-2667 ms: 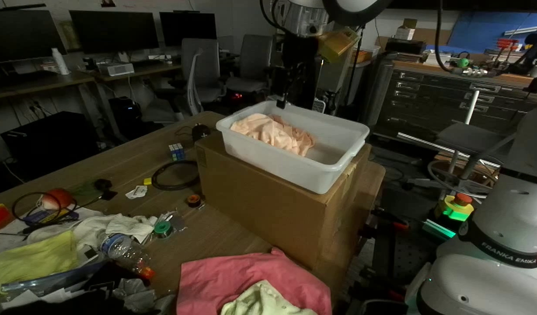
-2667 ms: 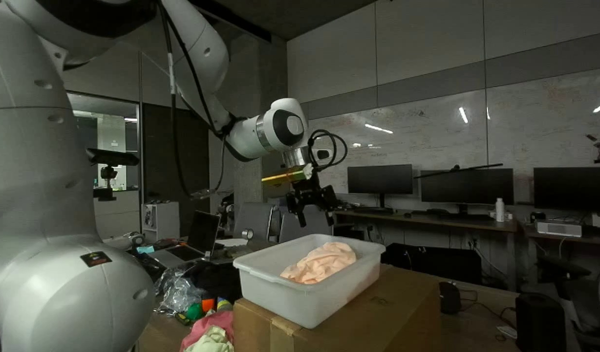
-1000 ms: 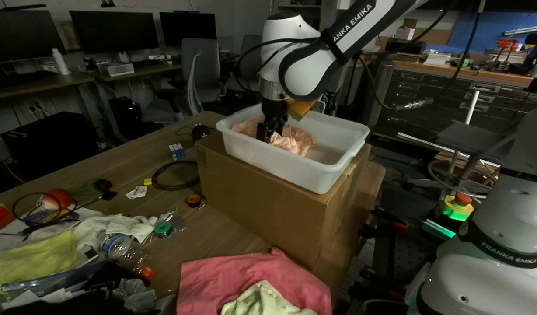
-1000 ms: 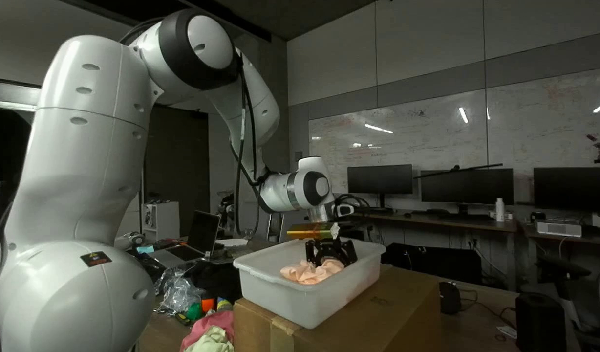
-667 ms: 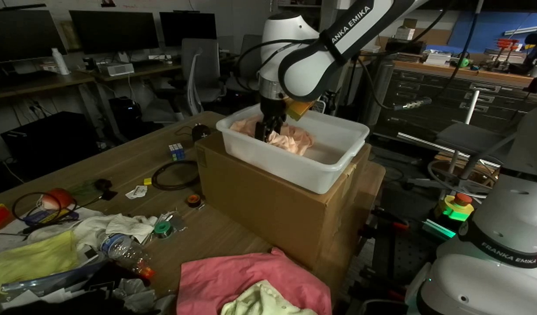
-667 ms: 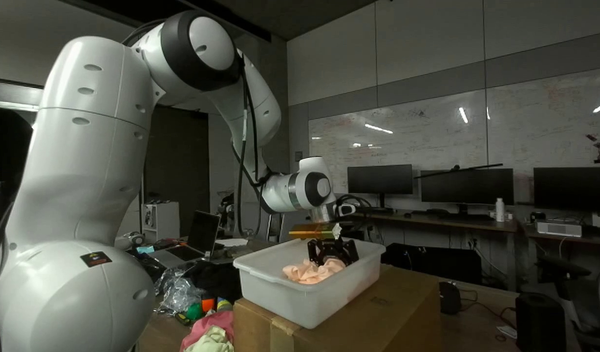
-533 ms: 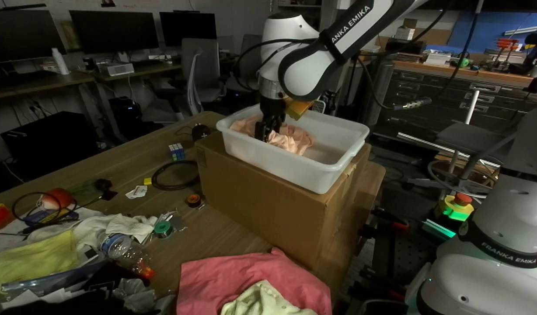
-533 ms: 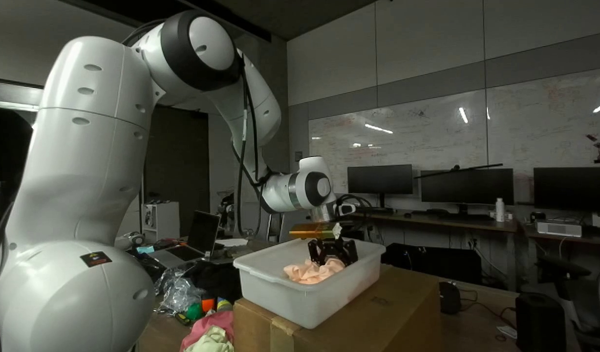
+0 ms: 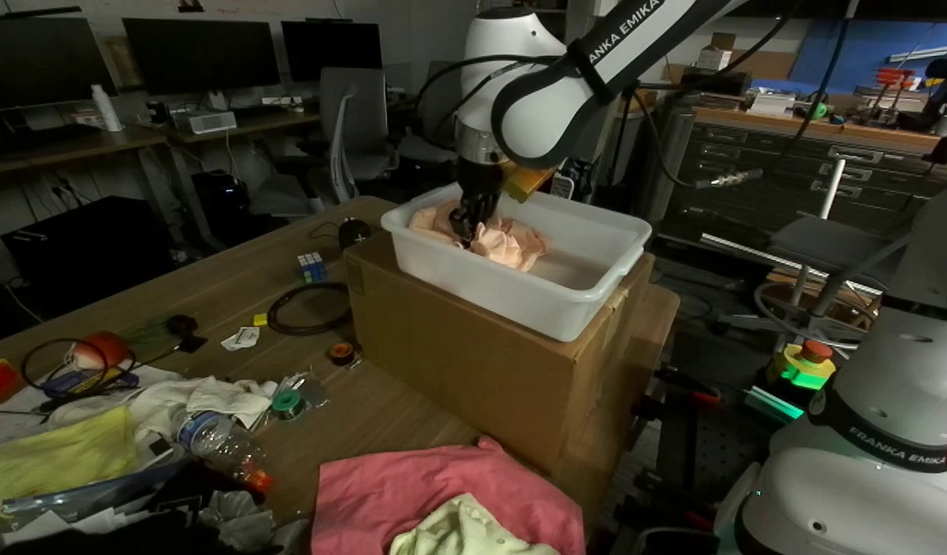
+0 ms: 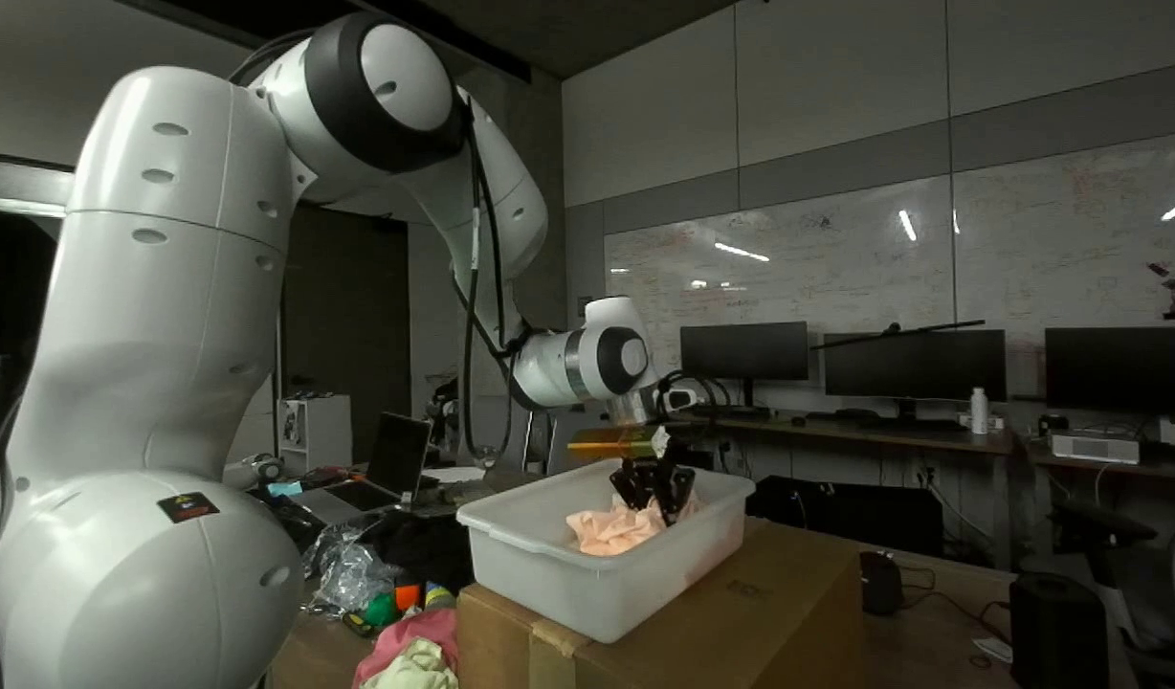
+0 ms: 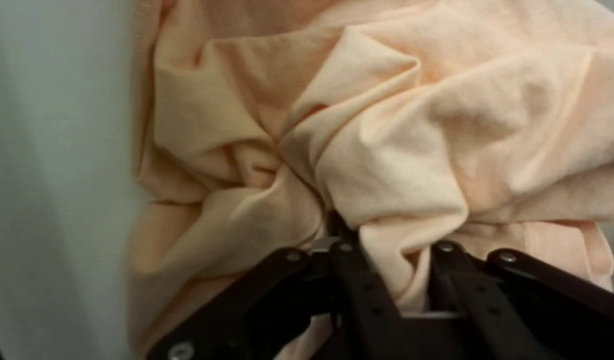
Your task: Take the t-shirts and towel out of the box and put them on the table
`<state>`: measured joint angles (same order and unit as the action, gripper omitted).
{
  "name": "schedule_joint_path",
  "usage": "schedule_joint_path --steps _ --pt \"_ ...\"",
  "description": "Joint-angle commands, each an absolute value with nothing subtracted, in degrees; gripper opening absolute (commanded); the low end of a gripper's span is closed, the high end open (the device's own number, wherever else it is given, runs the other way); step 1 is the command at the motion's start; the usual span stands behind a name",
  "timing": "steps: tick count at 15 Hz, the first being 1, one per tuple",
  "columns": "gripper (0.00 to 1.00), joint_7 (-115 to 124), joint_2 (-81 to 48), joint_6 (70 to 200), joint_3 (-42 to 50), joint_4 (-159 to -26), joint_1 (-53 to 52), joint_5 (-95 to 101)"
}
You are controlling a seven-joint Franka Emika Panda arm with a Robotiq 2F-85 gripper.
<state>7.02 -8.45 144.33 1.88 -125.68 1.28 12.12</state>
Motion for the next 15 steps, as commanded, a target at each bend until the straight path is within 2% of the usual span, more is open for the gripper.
schedule_joint_path --steps 1,9,15 --pt "0.04 10.00 -3.52 144.24 2.94 -127.15 0.89 12.93" --pt "0.07 20.89 14.50 146.05 0.50 -131.53 2.29 16.23" --pt "0.07 28.93 24.56 143.77 -7.91 -131.66 5.35 21.11"
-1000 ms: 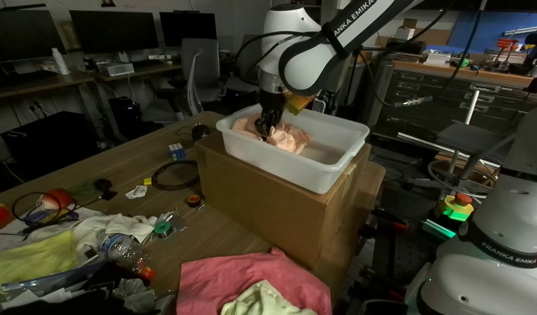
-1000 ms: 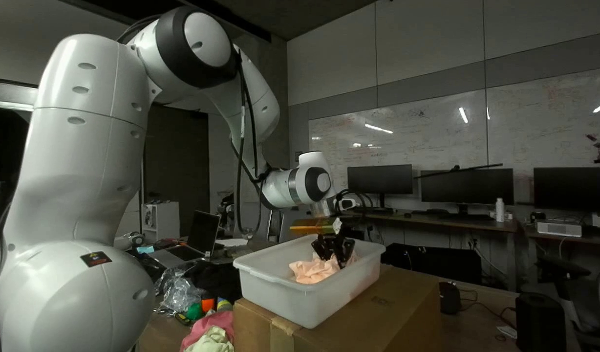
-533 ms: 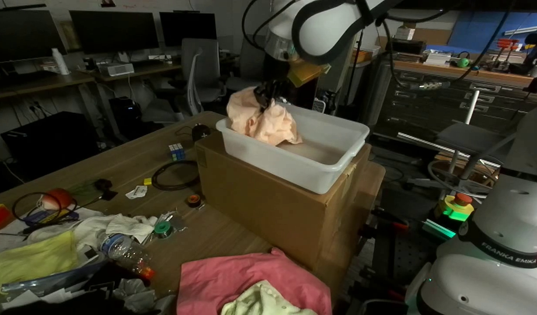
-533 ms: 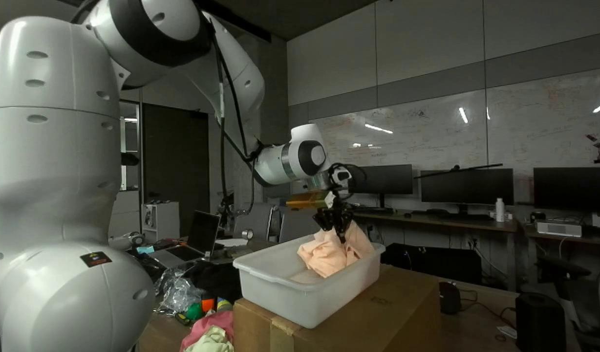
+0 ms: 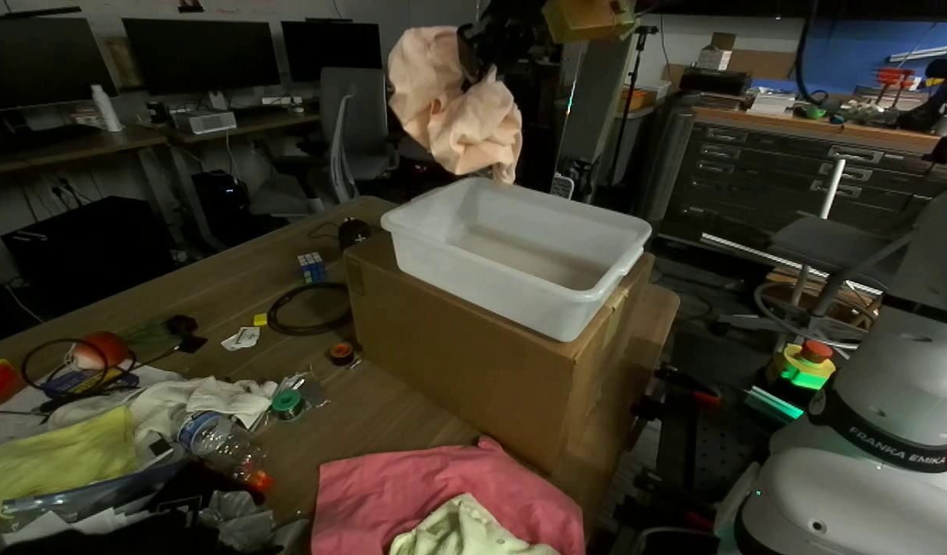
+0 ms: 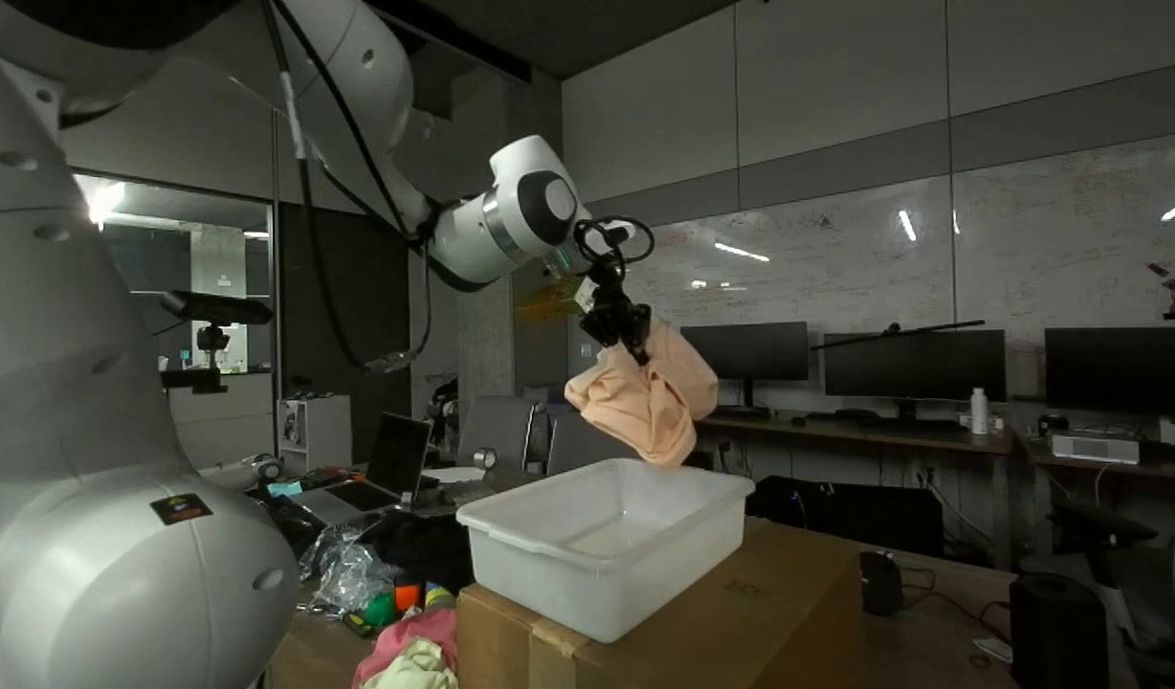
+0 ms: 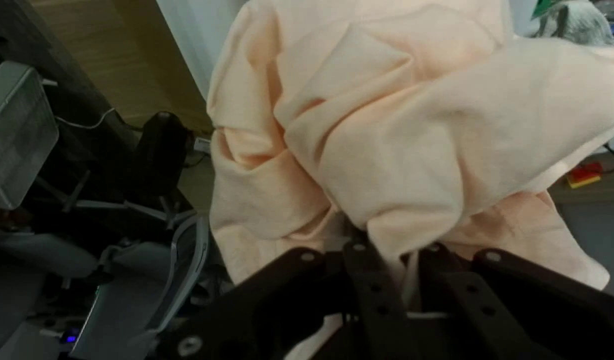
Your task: Take the t-shirts and towel out of the box and put them on the table
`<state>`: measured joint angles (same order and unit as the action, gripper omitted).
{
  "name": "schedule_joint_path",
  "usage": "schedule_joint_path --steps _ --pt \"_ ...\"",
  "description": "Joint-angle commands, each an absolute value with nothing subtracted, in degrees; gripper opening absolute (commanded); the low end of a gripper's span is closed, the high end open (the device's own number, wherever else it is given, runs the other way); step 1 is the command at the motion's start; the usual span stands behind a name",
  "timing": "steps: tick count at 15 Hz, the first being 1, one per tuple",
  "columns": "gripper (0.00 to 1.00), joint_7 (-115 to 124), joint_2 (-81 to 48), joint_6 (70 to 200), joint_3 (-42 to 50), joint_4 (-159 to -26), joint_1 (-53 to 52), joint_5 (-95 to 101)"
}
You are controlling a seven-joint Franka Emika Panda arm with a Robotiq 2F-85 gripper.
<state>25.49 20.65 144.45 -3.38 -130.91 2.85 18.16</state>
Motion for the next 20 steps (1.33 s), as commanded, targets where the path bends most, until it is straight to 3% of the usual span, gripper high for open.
schedule_joint_path --steps 1,7,13,14,16,20 --pt "0.06 29.47 24.89 142.36 -10.01 -131.21 5.71 22.20" --pt "0.07 22.68 24.84 136.02 -18.68 -130.34 -2.04 20.74" --pt "0.07 10.49 23.71 135.50 -18.30 -129.50 -14.96 7.60" --pt "0.36 7.69 23.33 135.31 -17.75 -129.50 -16.71 4.79" --pt "0.46 1.75 22.31 133.69 -16.54 -129.12 -19.65 -0.34" --pt "0.77 -8.54 21.12 122.71 -14.54 -127.97 -21.70 -5.07"
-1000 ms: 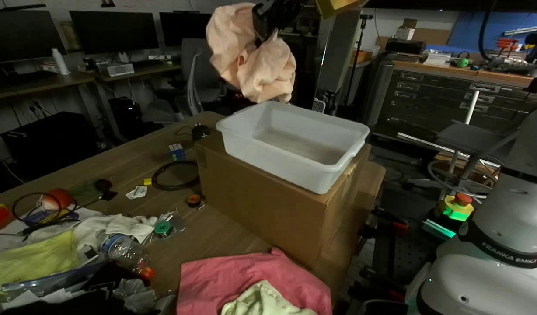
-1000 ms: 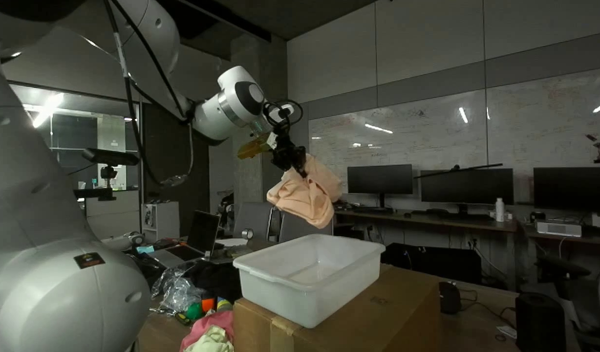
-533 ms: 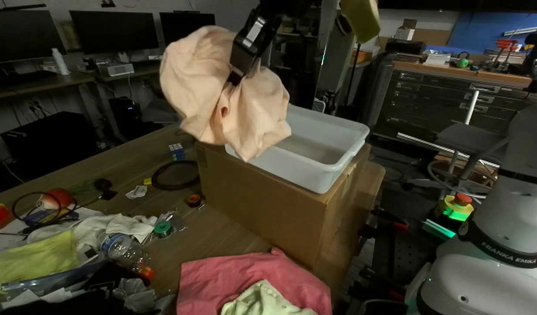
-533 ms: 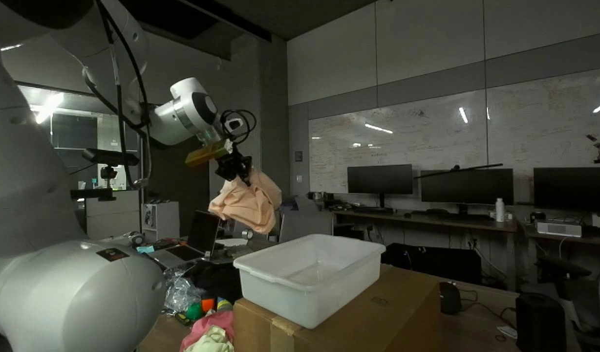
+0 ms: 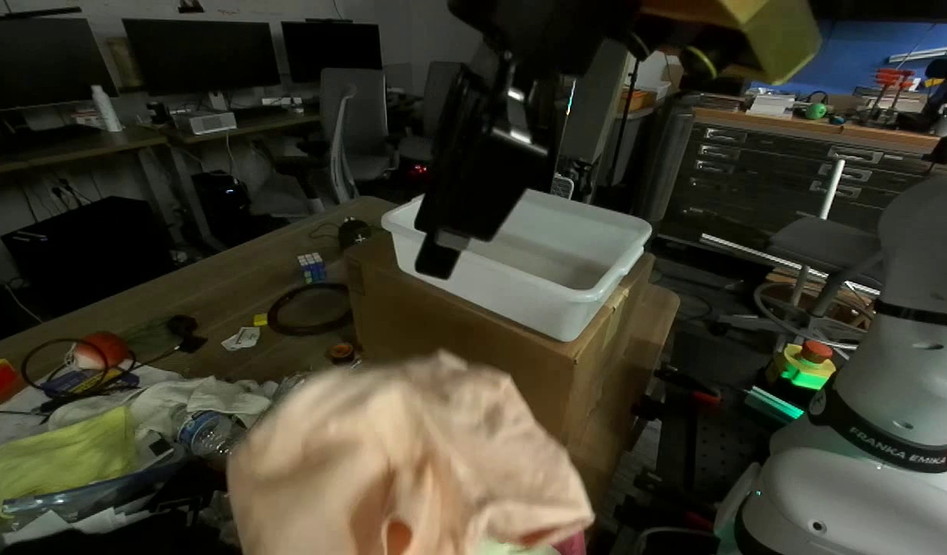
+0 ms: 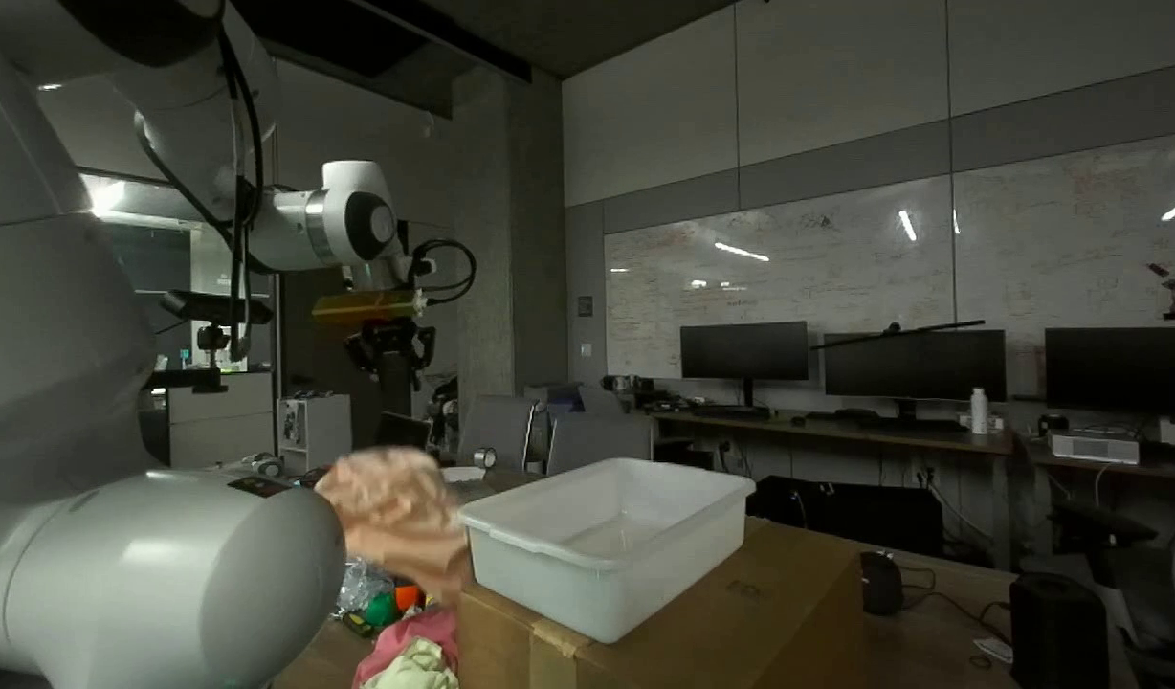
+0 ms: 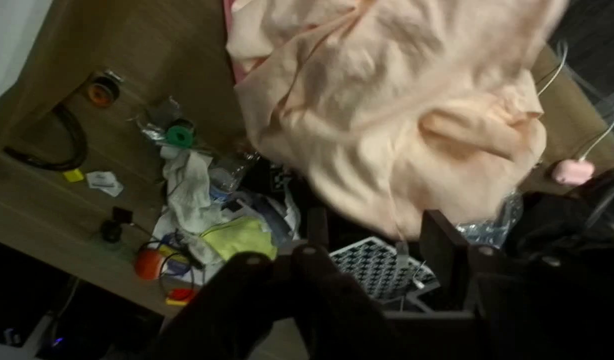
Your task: Take the t-shirts and towel out of the box and put them on the table
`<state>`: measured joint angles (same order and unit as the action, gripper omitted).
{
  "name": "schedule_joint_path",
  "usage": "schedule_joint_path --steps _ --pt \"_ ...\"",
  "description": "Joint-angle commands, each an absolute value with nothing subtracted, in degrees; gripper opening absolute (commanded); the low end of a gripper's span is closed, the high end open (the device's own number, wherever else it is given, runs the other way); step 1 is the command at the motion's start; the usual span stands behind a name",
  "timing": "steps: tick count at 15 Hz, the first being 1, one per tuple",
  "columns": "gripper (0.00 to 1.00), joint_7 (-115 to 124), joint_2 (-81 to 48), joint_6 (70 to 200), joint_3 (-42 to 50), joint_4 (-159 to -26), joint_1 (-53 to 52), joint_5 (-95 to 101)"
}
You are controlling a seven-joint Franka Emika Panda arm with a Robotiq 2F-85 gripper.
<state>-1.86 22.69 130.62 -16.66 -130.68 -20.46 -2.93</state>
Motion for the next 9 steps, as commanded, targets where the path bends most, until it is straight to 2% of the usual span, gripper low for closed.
schedule_joint_path --steps 1,3,9 --pt "0.84 -9.12 20.66 118.63 -14.67 -127.37 -20.92 -3.85" --pt "0.99 -6.77 20.29 112.53 -15.41 -127.25 -18.28 0.70" --pt "1.00 4.42 25.76 108.52 -13.54 -133.90 -11.33 7.77"
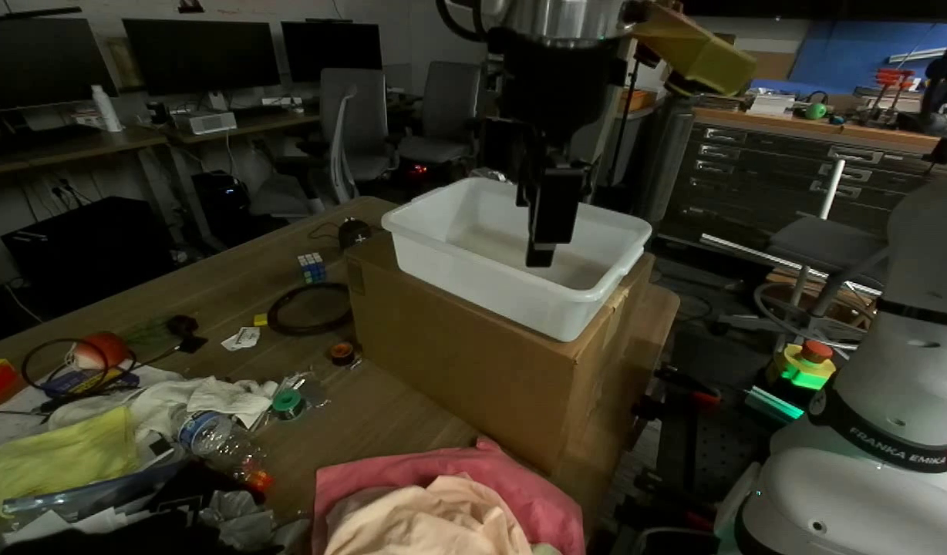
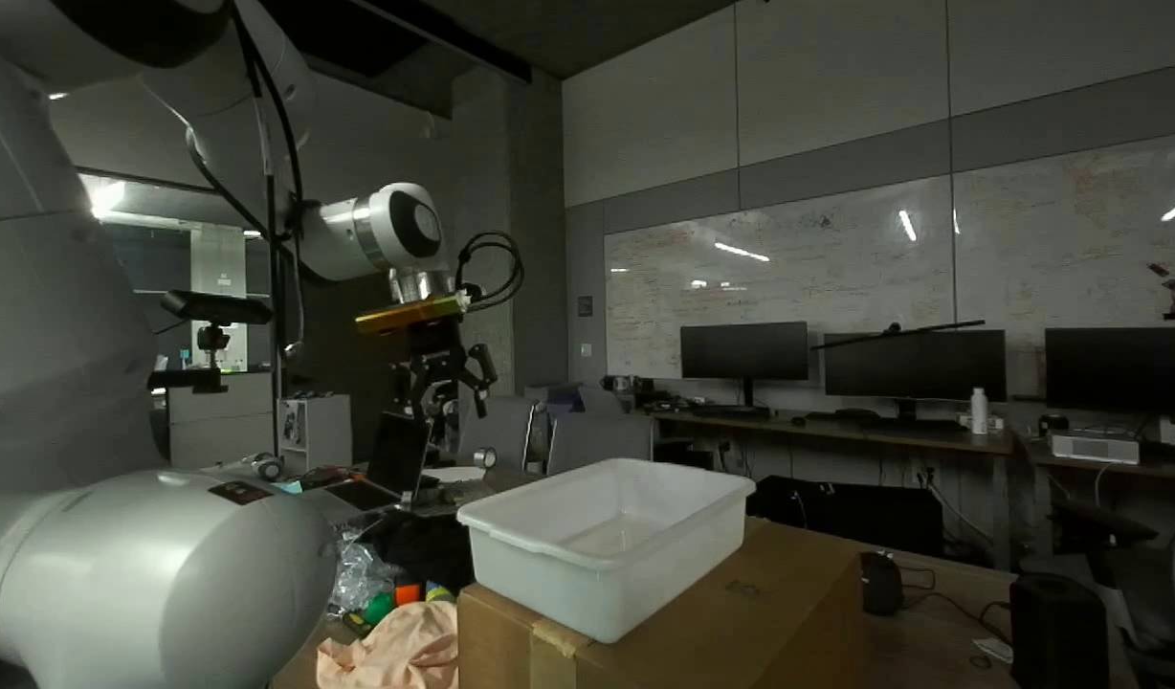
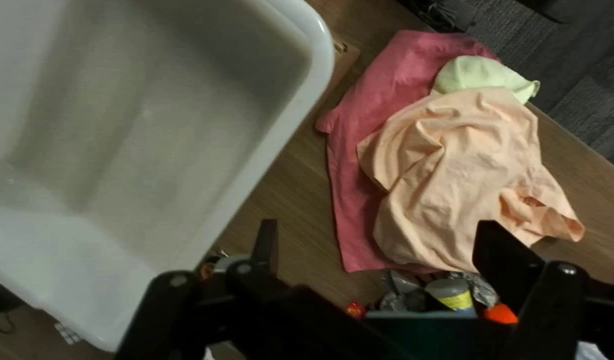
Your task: Take the t-shirts and towel out of the box and put them on the table
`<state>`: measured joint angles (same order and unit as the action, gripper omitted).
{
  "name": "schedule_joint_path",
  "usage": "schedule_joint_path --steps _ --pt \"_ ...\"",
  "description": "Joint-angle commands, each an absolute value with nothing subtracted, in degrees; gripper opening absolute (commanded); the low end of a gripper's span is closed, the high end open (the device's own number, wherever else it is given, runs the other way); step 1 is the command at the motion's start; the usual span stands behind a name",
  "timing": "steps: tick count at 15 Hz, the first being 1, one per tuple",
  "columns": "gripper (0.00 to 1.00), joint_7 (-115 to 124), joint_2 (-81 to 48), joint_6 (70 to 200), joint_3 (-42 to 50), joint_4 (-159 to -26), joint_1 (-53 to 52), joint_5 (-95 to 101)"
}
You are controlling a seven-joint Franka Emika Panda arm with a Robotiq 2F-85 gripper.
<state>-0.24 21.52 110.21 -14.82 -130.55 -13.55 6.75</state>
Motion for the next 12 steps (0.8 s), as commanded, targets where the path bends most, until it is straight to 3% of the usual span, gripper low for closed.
schedule_joint_path --steps 1,7,12 --pt "1.00 5.74 27.13 107.55 -12.82 -135.28 -10.46 7.29" --pt "1.00 12.88 39.51 100.75 -8.89 -143.98 -6.43 5.19" --pt "1.00 16.68 52.17 104.40 -7.31 -150.71 -2.96 5.92"
